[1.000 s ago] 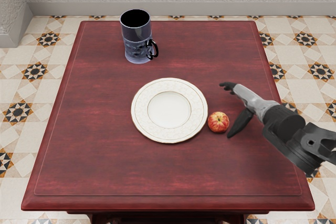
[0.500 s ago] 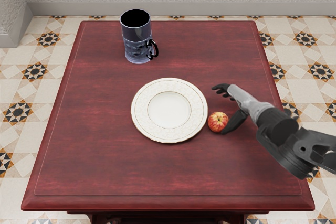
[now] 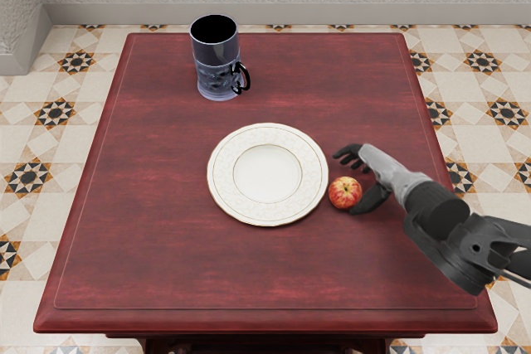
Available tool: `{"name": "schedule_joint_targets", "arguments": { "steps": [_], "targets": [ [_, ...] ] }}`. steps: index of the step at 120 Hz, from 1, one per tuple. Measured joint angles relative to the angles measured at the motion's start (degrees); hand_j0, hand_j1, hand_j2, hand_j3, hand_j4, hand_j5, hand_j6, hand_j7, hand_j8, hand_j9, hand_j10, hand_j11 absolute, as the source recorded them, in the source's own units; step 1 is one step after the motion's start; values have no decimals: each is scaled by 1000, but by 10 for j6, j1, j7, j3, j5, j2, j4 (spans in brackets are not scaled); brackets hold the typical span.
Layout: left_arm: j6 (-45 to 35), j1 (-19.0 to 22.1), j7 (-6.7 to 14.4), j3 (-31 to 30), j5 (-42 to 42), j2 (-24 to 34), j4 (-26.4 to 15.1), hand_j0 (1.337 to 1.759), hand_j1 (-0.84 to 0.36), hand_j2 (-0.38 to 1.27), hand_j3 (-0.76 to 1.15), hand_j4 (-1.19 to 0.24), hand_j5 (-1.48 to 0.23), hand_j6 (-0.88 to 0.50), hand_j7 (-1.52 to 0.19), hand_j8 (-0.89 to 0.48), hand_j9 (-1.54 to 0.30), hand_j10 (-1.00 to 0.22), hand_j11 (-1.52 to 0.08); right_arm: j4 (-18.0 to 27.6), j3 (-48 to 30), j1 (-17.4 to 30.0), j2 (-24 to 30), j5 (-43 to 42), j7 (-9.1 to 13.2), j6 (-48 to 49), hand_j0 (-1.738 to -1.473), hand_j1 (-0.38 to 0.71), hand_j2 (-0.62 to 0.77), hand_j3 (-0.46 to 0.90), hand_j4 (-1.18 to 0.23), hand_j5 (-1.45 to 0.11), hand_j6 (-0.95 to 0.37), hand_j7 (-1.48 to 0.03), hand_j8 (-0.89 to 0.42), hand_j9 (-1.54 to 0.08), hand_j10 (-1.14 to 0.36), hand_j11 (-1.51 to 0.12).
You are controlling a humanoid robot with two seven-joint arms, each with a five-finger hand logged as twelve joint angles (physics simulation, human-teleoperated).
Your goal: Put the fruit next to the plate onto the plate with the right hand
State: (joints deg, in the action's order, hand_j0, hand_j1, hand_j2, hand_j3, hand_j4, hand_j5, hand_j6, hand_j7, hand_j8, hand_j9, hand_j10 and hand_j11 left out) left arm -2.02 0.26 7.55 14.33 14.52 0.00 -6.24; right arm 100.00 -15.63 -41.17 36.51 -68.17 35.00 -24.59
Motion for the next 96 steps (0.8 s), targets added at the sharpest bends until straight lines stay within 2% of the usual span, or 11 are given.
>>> {"name": "schedule_joint_targets", "arguments": {
  "steps": [28,48,61,77,96],
  "targets": [
    [0,0,0,0,0,0,0,1658,349,0,0,-1,0,-1,0,-1,0,0,0,0,1,-6,-2,-1,0,7,-1658,121,-43,0,-408,-535,-412,-532,-409,-535,-408,-535],
    [0,0,0,0,0,0,0,1658,349,0,0,-1,0,-1,0,-1,0,0,0,0,1,-8,-2,-2,1,20,-1655,211,6,0,-503,-676,-514,-662,-506,-672,-507,-670],
    [0,0,0,0,0,0,0,1658,349,0,0,-1,0,-1,0,-1,0,0,0,0,1,-8,-2,-3,1,25,-1652,232,75,-1,-574,-771,-480,-755,-500,-769,-578,-766],
    [0,0,0,0,0,0,0,1658,349,0,0,-1,0,-1,0,-1,0,0,0,0,1,-6,-2,-3,0,27,-1652,255,204,-1,-578,-857,-470,-851,-490,-862,-653,-860],
    [0,0,0,0,0,0,0,1658,349,0,0,-1,0,-1,0,-1,0,0,0,0,0,-6,-1,-7,0,34,-1651,265,212,-1,-552,-915,-427,-921,-450,-930,-708,-930]
  ]
}}
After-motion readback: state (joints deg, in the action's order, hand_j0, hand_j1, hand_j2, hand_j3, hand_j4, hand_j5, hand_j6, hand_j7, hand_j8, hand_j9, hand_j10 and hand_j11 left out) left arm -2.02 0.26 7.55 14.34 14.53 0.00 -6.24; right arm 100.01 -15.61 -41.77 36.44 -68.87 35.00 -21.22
